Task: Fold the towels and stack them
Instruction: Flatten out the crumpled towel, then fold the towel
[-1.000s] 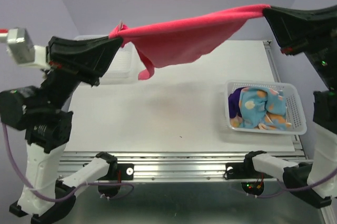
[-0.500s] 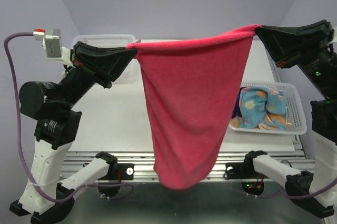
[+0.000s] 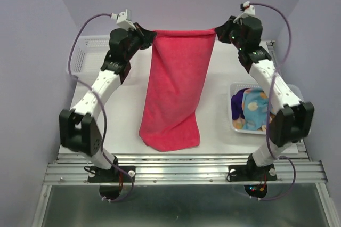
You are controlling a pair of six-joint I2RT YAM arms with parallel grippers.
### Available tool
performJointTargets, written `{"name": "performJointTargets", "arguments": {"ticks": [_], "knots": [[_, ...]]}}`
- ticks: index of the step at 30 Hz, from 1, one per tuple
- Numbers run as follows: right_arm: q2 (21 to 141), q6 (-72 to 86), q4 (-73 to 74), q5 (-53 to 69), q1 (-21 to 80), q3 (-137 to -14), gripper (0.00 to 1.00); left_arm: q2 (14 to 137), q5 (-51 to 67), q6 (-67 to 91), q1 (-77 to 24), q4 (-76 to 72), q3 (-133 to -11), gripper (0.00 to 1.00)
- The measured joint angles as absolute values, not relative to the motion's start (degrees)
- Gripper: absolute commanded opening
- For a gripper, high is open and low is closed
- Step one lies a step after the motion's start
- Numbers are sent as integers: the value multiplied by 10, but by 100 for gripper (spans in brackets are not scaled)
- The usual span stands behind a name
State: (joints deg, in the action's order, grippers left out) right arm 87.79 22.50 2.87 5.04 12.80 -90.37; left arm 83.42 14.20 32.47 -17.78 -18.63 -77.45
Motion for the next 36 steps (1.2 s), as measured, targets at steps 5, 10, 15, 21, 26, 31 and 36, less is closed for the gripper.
{"name": "performJointTargets", "arguments": {"ticks": [5,10,15,21,26,31,36], "knots": [[1118,194,8,43,123,-1004,1,1051,123,302,-135,-176,-868,0],[1285,177,7,60,119,-1152,1,1235,157,287,-109,-168,-1059,0],[1329,164,2,67,116,-1204,1,1291,178,281,-99,-168,-1122,0],[1329,159,-16,93,116,-1207,1,1290,185,286,-92,-187,-1109,0],[1294,166,-16,125,116,-1143,1,1256,191,290,-85,-189,-1023,0],[1217,189,-18,163,116,-1021,1,1205,190,282,-81,-175,-941,0],[1157,209,-20,186,117,-949,1,1129,189,269,-82,-151,-874,0]]}}
